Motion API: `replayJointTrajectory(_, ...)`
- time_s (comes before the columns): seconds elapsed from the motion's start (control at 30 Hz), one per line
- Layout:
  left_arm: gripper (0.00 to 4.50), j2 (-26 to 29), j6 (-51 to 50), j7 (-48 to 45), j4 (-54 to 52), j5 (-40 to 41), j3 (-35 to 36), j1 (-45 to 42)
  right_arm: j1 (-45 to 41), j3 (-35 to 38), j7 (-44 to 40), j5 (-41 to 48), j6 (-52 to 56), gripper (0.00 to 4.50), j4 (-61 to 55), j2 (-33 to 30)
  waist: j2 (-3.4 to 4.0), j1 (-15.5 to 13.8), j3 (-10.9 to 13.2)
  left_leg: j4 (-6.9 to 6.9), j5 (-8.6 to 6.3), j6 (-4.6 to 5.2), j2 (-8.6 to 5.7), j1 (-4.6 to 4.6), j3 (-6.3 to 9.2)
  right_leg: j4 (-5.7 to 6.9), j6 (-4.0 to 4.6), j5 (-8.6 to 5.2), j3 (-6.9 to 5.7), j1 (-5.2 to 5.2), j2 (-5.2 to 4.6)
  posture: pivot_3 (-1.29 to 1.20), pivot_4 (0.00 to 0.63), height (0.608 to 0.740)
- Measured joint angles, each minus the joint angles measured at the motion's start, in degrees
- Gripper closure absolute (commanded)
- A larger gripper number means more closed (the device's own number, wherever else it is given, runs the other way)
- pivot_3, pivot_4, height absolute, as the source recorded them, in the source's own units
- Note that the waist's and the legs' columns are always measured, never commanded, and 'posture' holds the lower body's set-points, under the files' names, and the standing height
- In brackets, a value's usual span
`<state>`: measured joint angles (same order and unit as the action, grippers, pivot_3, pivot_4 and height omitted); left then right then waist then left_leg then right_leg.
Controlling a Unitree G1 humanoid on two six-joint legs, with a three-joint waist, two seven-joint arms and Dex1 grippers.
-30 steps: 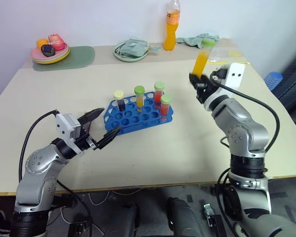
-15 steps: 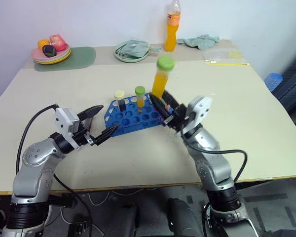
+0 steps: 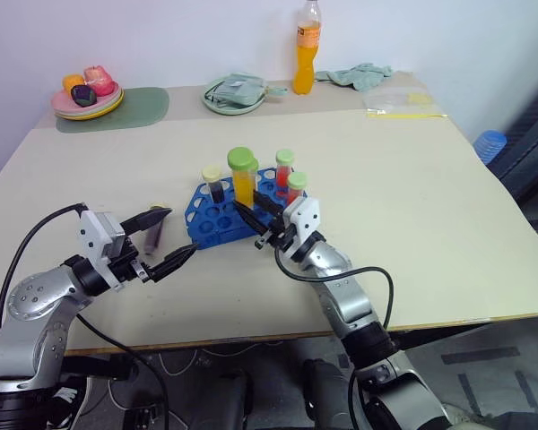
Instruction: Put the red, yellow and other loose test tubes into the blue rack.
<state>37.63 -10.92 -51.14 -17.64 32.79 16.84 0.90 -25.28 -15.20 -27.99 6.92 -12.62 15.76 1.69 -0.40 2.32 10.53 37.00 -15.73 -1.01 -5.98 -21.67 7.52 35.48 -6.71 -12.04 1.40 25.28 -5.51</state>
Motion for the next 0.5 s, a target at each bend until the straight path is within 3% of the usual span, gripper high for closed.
replayJointTrajectory(0.2,0.00,0.0,-0.9,0.7,-1.6,0.4,0.1,1.2,-2.5,3.4,4.1,-0.5,0.6,3.65,5.8,1.9,0.00,0.0,0.0,-0.01,0.00,0.00,0.00,0.05,0.00,0.03,0.01,0.00,0.01,-0.05,0.01,0.00,0.150,0.740)
replayJointTrajectory(0.5,0.00,0.0,-1.1,1.1,-1.7,0.4,0.1,1.6,-2.5,4.9,3.4,0.1,1.0,3.65,6.2,1.9,0.00,0.1,0.0,-0.02,-0.02,0.04,0.00,0.10,0.00,0.03,0.01,0.00,0.02,-0.06,0.02,0.00,0.150,0.740)
